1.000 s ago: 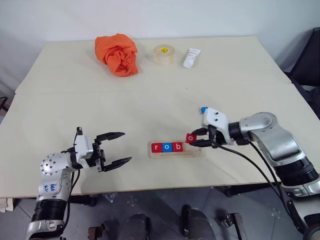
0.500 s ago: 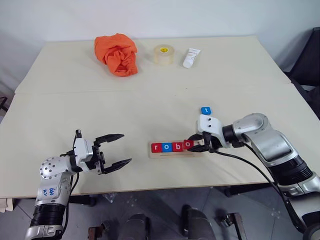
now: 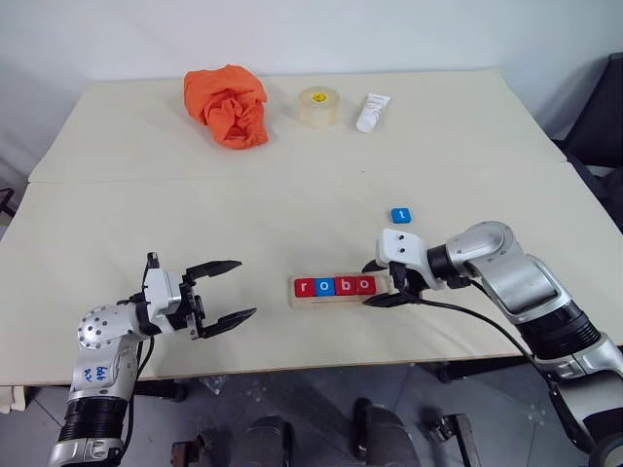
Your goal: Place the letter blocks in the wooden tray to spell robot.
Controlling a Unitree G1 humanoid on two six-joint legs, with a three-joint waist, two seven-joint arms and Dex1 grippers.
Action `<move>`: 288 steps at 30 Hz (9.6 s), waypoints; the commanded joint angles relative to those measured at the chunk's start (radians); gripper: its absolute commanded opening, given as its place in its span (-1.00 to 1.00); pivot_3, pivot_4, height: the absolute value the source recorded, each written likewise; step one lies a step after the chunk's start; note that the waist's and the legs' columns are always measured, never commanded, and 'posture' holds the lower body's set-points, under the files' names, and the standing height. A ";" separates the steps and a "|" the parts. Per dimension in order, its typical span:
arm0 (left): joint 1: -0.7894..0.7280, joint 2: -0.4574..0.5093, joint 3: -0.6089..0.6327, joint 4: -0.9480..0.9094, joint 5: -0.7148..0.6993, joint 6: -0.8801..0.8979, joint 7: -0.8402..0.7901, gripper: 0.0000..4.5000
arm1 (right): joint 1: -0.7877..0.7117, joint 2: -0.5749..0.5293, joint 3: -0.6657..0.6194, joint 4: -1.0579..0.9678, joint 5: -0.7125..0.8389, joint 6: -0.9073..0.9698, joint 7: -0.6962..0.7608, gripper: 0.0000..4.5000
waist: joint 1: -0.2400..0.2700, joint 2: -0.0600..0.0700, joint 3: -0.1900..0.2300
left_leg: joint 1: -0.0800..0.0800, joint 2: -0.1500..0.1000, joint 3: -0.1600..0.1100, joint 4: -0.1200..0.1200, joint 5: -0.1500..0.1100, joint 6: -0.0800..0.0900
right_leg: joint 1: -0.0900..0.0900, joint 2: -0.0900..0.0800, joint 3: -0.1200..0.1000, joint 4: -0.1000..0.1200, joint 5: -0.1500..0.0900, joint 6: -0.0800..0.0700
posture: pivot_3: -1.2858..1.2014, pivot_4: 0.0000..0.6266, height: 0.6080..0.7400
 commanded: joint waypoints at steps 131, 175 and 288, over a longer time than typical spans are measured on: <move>-0.086 0.025 0.025 0.093 -0.014 -0.022 -0.070 1.00 | 0.592 0.052 -0.765 -0.262 0.373 0.190 -0.605 0.99 | 0.013 0.000 0.000 | 0.005 -0.013 -0.023 -0.003 0.009 0.005 | 0.019 -0.016 -0.019 0.000 -0.002 0.005 | 0.03 -0.52 1.00; 0.041 0.030 0.036 -0.066 -0.021 0.002 0.023 1.00 | 0.007 0.405 -0.451 0.460 0.039 -0.099 -0.893 -0.35 | -0.026 0.001 0.000 | 0.004 -0.007 -0.004 -0.002 0.005 0.002 | 0.003 -0.007 0.001 0.007 -0.001 0.003 | 0.03 -0.52 1.00; 0.035 0.035 0.044 -0.066 -0.024 0.027 0.031 1.00 | -0.015 -0.115 -0.214 0.181 0.032 -0.168 0.132 -0.35 | 0.001 0.002 0.001 | -0.005 -0.007 -0.013 -0.002 0.007 0.001 | 0.002 -0.010 -0.012 0.000 0.001 0.004 | 0.03 -0.52 1.00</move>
